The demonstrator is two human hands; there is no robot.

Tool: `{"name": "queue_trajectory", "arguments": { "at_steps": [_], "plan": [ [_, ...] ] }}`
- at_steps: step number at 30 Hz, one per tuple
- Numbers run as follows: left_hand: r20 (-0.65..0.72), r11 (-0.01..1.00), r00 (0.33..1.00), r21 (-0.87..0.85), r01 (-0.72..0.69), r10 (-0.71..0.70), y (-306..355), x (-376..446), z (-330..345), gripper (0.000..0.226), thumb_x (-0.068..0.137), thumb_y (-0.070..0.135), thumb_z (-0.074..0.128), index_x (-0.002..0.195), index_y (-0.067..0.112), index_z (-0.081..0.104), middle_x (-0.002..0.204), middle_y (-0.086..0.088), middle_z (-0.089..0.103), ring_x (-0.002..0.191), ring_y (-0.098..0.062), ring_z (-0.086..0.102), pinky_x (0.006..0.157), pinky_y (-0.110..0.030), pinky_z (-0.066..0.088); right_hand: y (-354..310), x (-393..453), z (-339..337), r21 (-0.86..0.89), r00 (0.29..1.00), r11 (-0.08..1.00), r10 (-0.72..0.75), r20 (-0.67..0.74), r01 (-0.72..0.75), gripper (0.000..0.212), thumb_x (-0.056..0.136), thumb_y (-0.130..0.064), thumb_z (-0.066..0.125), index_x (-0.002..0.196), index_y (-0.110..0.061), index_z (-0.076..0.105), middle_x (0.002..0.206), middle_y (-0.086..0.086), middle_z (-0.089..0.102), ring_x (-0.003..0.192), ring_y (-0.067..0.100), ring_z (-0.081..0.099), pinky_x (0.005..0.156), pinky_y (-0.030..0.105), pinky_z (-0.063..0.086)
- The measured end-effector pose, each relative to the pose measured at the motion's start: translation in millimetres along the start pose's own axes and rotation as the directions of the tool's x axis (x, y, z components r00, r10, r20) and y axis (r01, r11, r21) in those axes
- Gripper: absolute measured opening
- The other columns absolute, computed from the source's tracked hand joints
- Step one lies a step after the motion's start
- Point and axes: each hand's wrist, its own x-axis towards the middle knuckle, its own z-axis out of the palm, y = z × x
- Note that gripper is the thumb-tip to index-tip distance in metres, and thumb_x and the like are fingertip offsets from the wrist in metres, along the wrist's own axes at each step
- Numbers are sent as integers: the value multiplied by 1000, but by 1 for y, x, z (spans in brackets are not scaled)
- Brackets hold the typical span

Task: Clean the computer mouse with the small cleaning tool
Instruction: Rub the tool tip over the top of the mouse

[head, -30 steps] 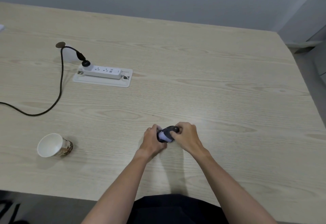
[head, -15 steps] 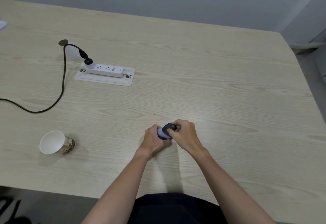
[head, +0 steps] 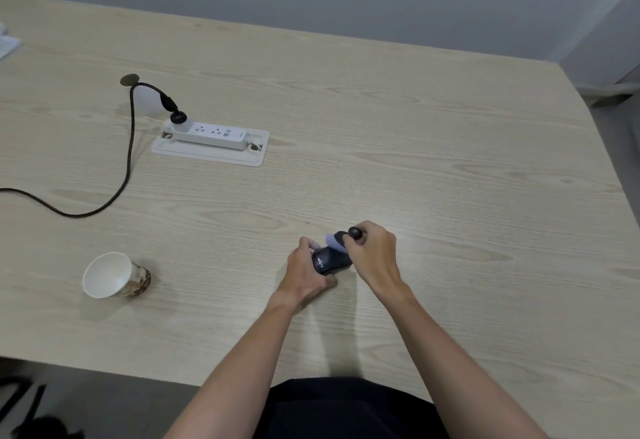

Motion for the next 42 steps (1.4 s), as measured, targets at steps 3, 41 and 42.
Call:
{"name": "queue_trajectory", "arguments": {
  "at_steps": [3,41,42],
  "plan": [
    [-9,1000,1000,-9,-5,5,1,0,-1,60,57,9,85,103,10,46,95,-6,63,79,-16,61,59,-12,47,-5,0,2,-20,994,999,-36,105,39,14,85,-13,71,76,-2,68,60,-7,54,57,6,49,53,9,39],
    [-34,982,984,-68,174,-177,12,-3,-8,31,81,41,71,94,13,67,92,-3,70,72,-11,60,60,-18,42,18,10,-14,-92,999,995,45,-5,-45,13,91,-19,65,85,-7,66,74,-1,63,70,17,60,60,28,48],
    [-35,983,984,-63,174,-177,11,-3,-8,31,82,41,70,95,13,67,92,-3,71,73,-11,61,60,-18,41,19,9,-13,-141,998,989,32,-51,-39,12,93,-19,63,88,-8,65,79,1,65,74,19,61,64,34,51]
  ]
}}
